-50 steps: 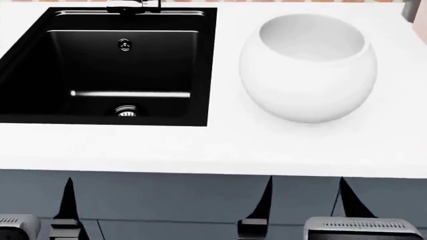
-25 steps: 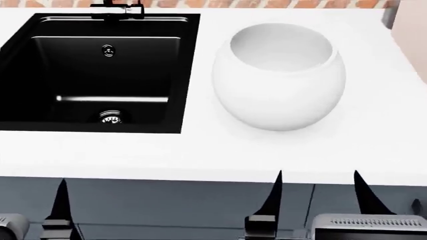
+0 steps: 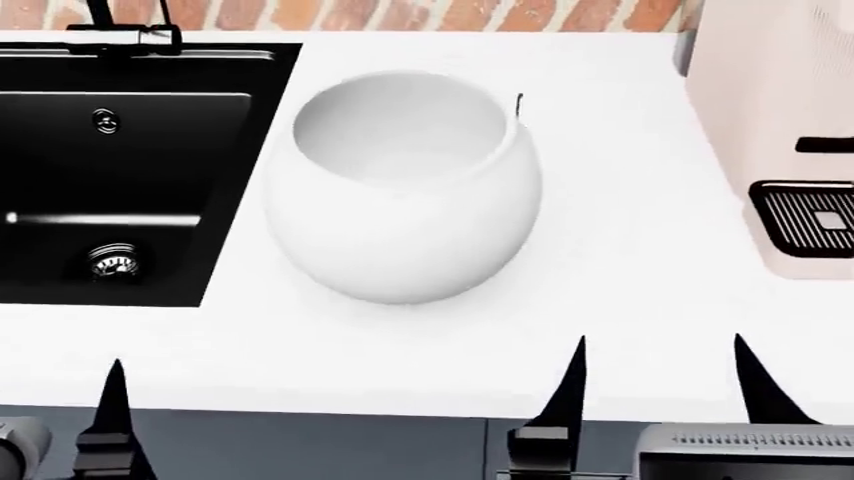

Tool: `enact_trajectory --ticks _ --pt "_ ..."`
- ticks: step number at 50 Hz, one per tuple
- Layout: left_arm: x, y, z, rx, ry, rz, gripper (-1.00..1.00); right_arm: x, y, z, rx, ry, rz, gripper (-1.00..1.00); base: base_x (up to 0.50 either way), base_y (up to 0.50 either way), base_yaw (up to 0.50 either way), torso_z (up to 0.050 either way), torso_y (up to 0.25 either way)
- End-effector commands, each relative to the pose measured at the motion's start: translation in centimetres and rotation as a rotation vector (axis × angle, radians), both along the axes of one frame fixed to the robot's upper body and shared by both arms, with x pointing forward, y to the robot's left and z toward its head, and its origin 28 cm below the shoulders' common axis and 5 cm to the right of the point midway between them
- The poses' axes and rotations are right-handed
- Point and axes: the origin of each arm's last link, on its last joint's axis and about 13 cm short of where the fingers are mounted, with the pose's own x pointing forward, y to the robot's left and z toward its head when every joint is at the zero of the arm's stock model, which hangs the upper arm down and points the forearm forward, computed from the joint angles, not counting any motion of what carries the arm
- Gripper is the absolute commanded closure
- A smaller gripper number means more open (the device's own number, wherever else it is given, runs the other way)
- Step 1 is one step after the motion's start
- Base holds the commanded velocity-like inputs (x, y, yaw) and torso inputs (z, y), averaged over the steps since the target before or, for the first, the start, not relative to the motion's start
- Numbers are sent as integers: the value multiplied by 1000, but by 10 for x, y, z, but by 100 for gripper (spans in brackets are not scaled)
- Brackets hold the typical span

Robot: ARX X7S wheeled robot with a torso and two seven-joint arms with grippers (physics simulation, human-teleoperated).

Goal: There is a mixed pile of frozen fruits and vegetables on the counter. Locate all the frozen vegetables and place the items in a bowl on the counter. Take all the frozen fruits and defrost them in a running sink.

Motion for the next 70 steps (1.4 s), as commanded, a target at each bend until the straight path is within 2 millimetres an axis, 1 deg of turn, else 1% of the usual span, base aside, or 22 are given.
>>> enact_trajectory --ticks 1,8,12,13,14,17,21,27,35,41,50,61,64,67,69,70 --pt "2 8 1 -4 -4 14 -100 -1 -4 2 -25 -16 -10 -100 500 -180 0 0 0" --pt "3 17 4 -4 -2 44 -100 -1 -6 6 -20 -26 -15 -100 500 -170 0 0 0" --pt "-1 23 5 1 9 50 -100 -2 -7 7 -30 -27 -17 -100 500 -167 0 0 0" --pt "4 22 5 5 10 55 -100 -1 -8 7 -34 -25 -19 -100 500 -168 0 0 0" --pt "2 23 3 1 14 56 -100 -2 -8 7 -33 -24 -16 -100 500 -168 0 0 0" --pt "3 26 9 9 19 54 -100 -2 -8 9 -37 -26 -15 -100 500 -168 0 0 0" --pt "3 29 11 10 22 65 -100 -3 -8 10 -31 -28 -11 -100 500 -78 0 0 0" --pt "-1 37 15 10 27 78 -100 -3 -10 14 -41 -42 -18 -100 500 0 0 0 0" --pt "0 41 15 13 38 94 -100 -4 -10 14 -51 -41 -12 -100 500 27 0 0 2" --pt "0 42 13 18 47 94 -100 -5 -13 18 -35 -51 -34 -100 484 53 0 0 0" --pt "0 43 13 9 57 93 -100 -6 -19 23 -36 -64 -68 -100 28 0 0 0 1" --pt "-1 43 14 7 62 89 -100 -6 -20 23 -30 -60 -65 -100 0 0 0 0 0" --pt "-2 44 15 3 54 84 -100 -2 -20 21 -20 -46 -64 -100 0 0 0 0 0" --pt "0 44 16 -7 49 88 -100 0 -20 26 1 -46 -58 -100 0 0 0 0 0" --pt "0 43 16 -10 51 86 -100 6 -21 31 70 -44 -38 -100 0 0 0 0 0" --pt "0 43 15 -11 53 84 -100 12 -21 30 91 -26 -28 -100 0 0 0 0 0"
